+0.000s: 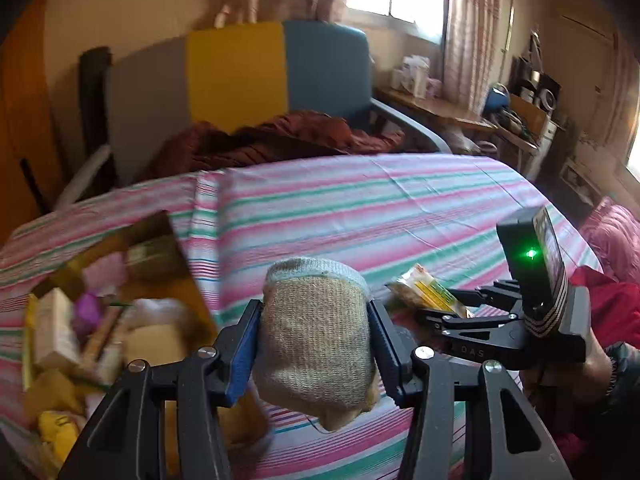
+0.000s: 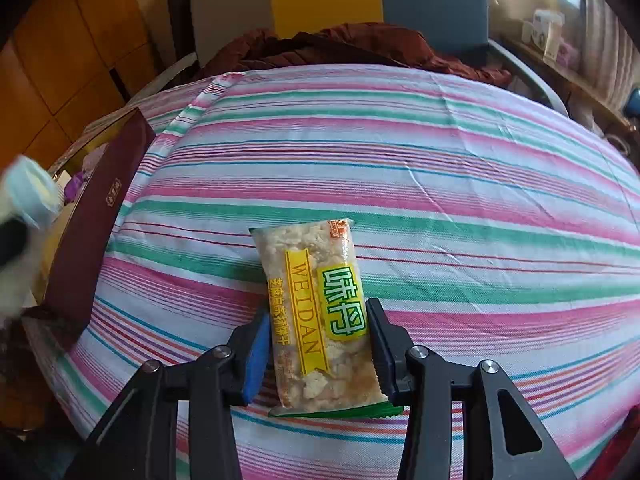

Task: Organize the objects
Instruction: 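Carry the white bundle and WEIDAN bag to the gold tray with both grippers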

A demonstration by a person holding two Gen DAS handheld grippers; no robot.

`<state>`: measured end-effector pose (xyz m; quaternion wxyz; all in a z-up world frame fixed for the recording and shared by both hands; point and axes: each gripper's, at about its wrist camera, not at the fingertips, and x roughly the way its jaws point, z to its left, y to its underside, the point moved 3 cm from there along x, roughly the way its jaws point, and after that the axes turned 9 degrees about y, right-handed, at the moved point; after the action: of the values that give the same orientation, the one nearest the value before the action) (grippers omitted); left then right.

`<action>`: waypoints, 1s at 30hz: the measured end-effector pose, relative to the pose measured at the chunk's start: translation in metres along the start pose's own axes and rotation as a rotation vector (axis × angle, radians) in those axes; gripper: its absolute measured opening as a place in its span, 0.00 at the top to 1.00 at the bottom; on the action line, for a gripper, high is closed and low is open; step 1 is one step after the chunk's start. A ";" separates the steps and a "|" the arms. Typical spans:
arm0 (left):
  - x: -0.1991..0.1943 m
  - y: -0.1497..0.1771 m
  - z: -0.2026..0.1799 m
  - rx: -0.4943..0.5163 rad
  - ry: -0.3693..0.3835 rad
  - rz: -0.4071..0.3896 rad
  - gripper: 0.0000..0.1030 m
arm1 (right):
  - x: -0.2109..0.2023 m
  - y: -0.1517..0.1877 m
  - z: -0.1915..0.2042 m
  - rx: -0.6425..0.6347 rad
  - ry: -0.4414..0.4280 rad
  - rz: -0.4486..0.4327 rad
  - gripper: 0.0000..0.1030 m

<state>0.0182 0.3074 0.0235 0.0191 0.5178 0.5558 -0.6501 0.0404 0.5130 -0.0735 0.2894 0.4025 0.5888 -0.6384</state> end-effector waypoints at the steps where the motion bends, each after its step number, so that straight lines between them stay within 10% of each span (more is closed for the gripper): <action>1: -0.005 0.001 0.004 -0.007 -0.008 -0.007 0.49 | -0.001 0.000 0.003 -0.003 -0.002 -0.004 0.56; 30: -0.071 0.038 0.087 -0.159 -0.182 -0.076 0.49 | -0.001 0.000 0.027 0.036 -0.070 -0.019 0.55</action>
<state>0.0171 0.1890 0.0328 0.0858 0.4321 0.6210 -0.6483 0.0362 0.4867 -0.0727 0.2966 0.3795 0.5704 -0.6653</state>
